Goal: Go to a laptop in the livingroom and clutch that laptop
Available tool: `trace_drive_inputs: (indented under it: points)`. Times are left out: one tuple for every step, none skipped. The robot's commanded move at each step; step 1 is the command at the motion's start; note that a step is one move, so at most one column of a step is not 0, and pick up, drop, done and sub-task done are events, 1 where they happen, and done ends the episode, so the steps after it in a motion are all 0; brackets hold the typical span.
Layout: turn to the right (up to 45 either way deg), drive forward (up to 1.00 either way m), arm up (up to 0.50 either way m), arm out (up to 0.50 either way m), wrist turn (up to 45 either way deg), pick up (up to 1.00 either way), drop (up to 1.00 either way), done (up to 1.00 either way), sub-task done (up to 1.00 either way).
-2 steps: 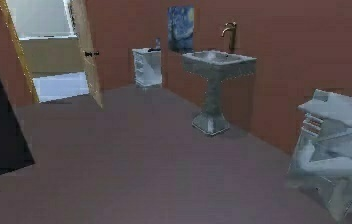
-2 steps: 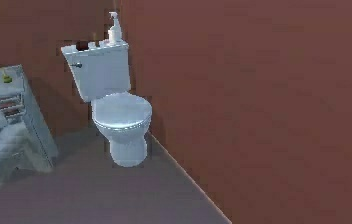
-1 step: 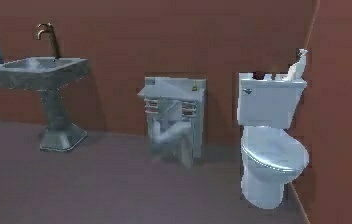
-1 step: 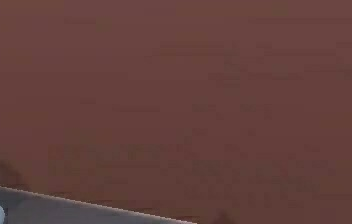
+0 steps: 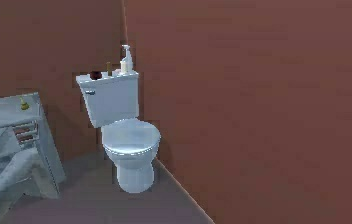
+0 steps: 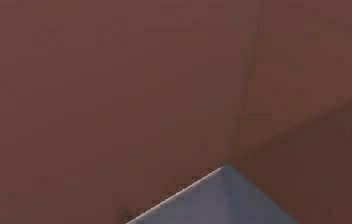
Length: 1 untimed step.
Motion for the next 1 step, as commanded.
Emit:
trace_drive_inputs:
  points:
    - [9.0, 0.00, 0.00, 0.00, 0.0, 0.00, 0.00, 0.00, 0.00]
